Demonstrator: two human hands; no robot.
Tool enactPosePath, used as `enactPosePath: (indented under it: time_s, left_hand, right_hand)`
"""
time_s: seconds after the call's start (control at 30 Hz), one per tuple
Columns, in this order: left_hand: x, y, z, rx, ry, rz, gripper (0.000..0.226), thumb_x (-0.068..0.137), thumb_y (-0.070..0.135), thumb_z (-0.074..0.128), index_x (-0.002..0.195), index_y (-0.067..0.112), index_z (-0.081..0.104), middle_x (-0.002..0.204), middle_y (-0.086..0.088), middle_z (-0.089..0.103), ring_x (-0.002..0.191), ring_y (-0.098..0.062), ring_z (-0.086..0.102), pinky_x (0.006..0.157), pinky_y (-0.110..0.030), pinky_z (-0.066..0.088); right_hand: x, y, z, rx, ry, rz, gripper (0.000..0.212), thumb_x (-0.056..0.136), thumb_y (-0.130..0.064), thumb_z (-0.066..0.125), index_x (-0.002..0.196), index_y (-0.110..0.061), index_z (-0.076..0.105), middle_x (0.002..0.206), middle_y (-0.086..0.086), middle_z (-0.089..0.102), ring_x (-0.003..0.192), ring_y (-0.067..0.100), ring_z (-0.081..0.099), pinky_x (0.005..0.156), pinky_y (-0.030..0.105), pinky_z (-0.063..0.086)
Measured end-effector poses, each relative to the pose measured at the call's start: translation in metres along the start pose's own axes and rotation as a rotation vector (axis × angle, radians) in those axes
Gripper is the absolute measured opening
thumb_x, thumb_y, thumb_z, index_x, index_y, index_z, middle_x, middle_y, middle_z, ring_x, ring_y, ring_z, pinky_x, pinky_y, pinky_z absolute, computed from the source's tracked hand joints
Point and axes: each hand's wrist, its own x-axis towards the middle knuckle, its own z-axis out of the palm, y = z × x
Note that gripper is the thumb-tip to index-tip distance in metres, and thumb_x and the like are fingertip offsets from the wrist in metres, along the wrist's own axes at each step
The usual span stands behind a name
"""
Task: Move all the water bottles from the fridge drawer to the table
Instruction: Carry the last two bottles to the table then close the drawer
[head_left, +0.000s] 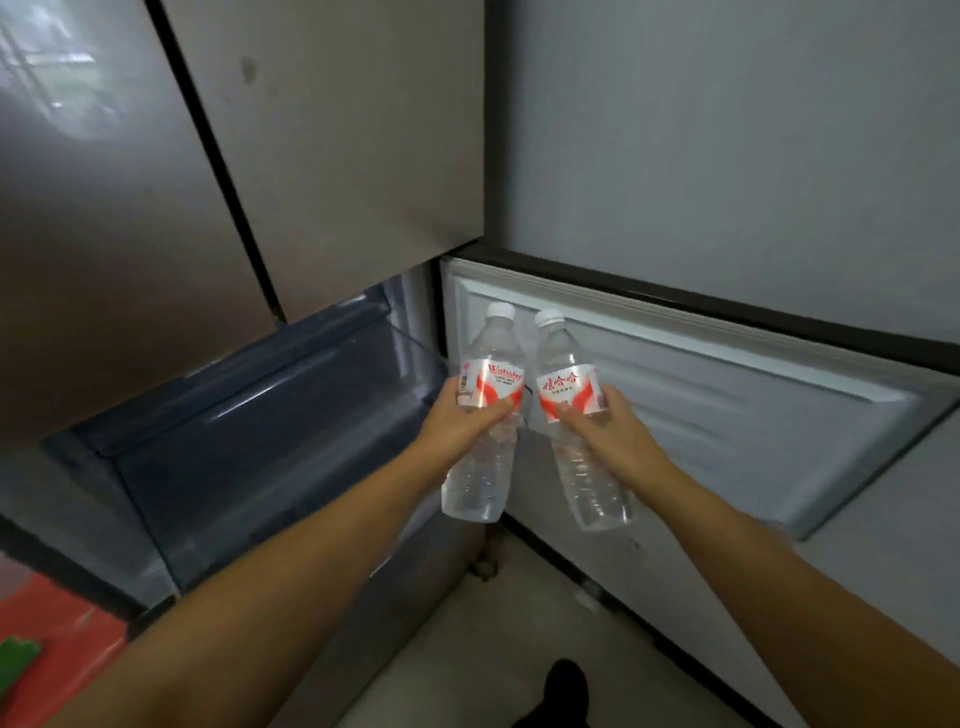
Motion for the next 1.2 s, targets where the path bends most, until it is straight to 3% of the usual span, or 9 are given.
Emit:
enactPosePath:
  time_s: [0.1, 0.2, 0.33, 0.5, 0.7, 0.83, 1.0, 1.2]
  left_hand:
    - [-0.011, -0.012, 0.042, 0.168, -0.052, 0.079, 0.057, 0.08, 0.033, 0.074, 0.127, 0.021, 0.044, 0.112, 0.007, 0.06, 0.099, -0.011, 0.06, 0.075, -0.02, 0.049]
    - [-0.019, -0.033, 0.083, 0.214, -0.09, 0.085, 0.055, 0.077, 0.029, 0.077, 0.121, 0.019, 0.047, 0.109, 0.001, 0.064, 0.095, -0.013, 0.063, 0.077, -0.025, 0.052]
    - [-0.037, -0.048, 0.144, 0.329, -0.206, 0.116, 0.053, 0.077, 0.033, 0.076, 0.119, 0.023, 0.045, 0.102, 0.006, 0.062, 0.084, -0.004, 0.059, 0.063, -0.013, 0.042]
    - [-0.068, -0.06, 0.246, 0.435, -0.379, 0.131, 0.051, 0.073, 0.042, 0.077, 0.112, 0.032, 0.045, 0.098, 0.008, 0.063, 0.089, -0.015, 0.063, 0.079, -0.034, 0.053]
    - [-0.125, -0.068, 0.372, 0.469, -0.63, 0.202, 0.056, 0.076, 0.041, 0.076, 0.123, 0.027, 0.047, 0.101, 0.009, 0.065, 0.086, -0.01, 0.063, 0.066, -0.021, 0.047]
    - [-0.157, -0.067, 0.439, 0.529, -0.767, 0.263, 0.062, 0.077, 0.037, 0.075, 0.128, 0.027, 0.041, 0.102, 0.007, 0.061, 0.087, -0.015, 0.06, 0.075, -0.029, 0.049]
    - [-0.188, -0.068, 0.507, 0.597, -0.942, 0.343, 0.061, 0.078, 0.038, 0.075, 0.127, 0.024, 0.041, 0.102, 0.004, 0.062, 0.087, -0.017, 0.06, 0.074, -0.031, 0.048]
    - [-0.243, -0.065, 0.591, 0.638, -1.207, 0.482, 0.062, 0.079, 0.04, 0.073, 0.128, 0.024, 0.038, 0.104, 0.005, 0.057, 0.089, -0.018, 0.06, 0.075, -0.032, 0.047]
  right_hand:
    - [-0.034, 0.036, -0.034, -0.096, 0.159, 0.014, 0.06, 0.082, -0.052, 0.067, 0.129, -0.026, 0.041, 0.111, -0.009, 0.057, 0.097, 0.016, 0.062, 0.086, 0.037, 0.053]
    - [-0.064, 0.078, -0.068, -0.135, 0.291, 0.057, 0.059, 0.079, -0.056, 0.068, 0.125, -0.03, 0.042, 0.109, -0.01, 0.061, 0.095, 0.013, 0.063, 0.085, 0.038, 0.054]
    - [-0.104, 0.131, -0.112, -0.116, 0.406, 0.206, 0.059, 0.08, -0.054, 0.067, 0.127, -0.029, 0.042, 0.108, -0.008, 0.062, 0.091, 0.013, 0.062, 0.073, 0.029, 0.048]
    - [-0.16, 0.196, -0.184, -0.149, 0.595, 0.339, 0.053, 0.076, -0.057, 0.069, 0.115, -0.03, 0.044, 0.104, -0.006, 0.061, 0.089, 0.016, 0.062, 0.076, 0.034, 0.051]
    - [-0.244, 0.254, -0.272, -0.249, 0.722, 0.466, 0.052, 0.075, -0.062, 0.065, 0.11, -0.031, 0.043, 0.097, -0.008, 0.059, 0.082, 0.012, 0.061, 0.073, 0.037, 0.055]
    - [-0.298, 0.275, -0.31, -0.305, 0.833, 0.574, 0.058, 0.08, -0.062, 0.061, 0.121, -0.026, 0.042, 0.102, -0.009, 0.055, 0.085, 0.012, 0.058, 0.071, 0.031, 0.049]
    - [-0.36, 0.293, -0.333, -0.302, 1.011, 0.703, 0.063, 0.079, -0.066, 0.06, 0.124, -0.027, 0.041, 0.115, -0.003, 0.058, 0.094, 0.017, 0.061, 0.083, 0.039, 0.053]
    - [-0.427, 0.31, -0.351, -0.319, 1.201, 0.82, 0.068, 0.082, -0.063, 0.057, 0.135, -0.028, 0.034, 0.124, -0.003, 0.058, 0.096, 0.012, 0.062, 0.075, 0.028, 0.056]
